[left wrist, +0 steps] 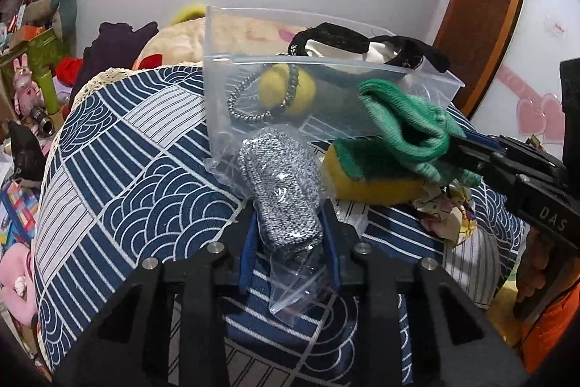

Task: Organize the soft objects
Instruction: 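Grasp the green knit glove with the right tool while the left tool grasps the ziplock bag, then drop the glove into the box with the right tool while the left tool drops the ziplock bag in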

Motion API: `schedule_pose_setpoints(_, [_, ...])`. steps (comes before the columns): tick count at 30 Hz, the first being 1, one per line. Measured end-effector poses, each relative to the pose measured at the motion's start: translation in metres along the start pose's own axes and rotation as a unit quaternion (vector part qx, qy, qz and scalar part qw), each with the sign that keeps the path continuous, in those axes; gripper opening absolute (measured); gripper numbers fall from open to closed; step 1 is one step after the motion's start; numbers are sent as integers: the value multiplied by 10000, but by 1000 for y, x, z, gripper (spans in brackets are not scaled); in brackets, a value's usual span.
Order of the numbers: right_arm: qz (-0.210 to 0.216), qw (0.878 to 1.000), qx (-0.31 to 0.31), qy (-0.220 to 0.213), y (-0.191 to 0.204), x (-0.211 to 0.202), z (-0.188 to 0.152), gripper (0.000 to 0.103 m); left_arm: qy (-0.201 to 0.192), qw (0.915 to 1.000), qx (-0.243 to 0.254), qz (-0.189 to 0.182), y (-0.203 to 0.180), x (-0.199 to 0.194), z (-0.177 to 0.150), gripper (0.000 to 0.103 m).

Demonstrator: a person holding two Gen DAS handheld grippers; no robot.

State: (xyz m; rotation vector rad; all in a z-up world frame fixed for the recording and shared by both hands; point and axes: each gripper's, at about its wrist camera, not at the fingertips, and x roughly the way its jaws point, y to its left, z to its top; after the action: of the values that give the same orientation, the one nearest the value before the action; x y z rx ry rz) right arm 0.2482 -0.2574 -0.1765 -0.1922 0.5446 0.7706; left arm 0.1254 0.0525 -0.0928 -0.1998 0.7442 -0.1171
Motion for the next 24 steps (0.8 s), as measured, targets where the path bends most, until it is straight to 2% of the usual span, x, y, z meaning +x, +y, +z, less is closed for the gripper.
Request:
schedule_pose_setpoints(7, [-33,9995,131,-286,-8,-20,5,20,-192,9997,-177,5,7,-21,2,30])
schedule_pose_setpoints(14, [-105,9978,221,-621,-11,-44,13,20,-556,9984,51,69,-8,-50,11,30])
schedule_pose_setpoints(24, [-286,9933,300,-1074,-21,-70,33,20,-1136,9926,409,149,-27,-80,41,30])
